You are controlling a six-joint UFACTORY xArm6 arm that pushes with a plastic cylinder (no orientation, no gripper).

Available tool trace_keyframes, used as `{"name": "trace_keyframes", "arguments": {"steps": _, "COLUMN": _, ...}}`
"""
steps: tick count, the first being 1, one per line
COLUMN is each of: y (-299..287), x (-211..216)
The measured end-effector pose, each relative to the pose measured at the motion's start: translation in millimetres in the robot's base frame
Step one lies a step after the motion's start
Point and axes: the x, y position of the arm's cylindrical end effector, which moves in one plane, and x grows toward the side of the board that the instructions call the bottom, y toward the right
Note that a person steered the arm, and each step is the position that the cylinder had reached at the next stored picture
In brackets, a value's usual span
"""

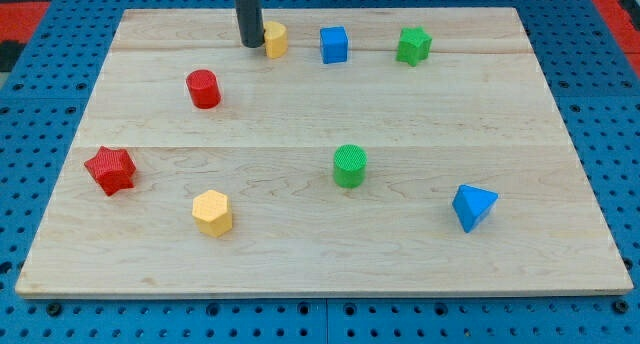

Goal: Point your arm to red circle

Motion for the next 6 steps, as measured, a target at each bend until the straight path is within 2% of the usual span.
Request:
{"name": "trace_keyframes", "arguments": {"steps": 1, "y": -17, "x": 0}}
{"name": "trace_keyframes", "arguments": {"steps": 2, "y": -3, "x": 19}}
{"name": "trace_keyframes", "arguments": {"steps": 3, "y": 29, "x": 54}}
{"name": "trace_keyframes", "arguments": {"steps": 4, "y": 37, "x": 91}}
{"name": "trace_keyframes", "arguments": {"steps": 6, "y": -17, "x": 114}}
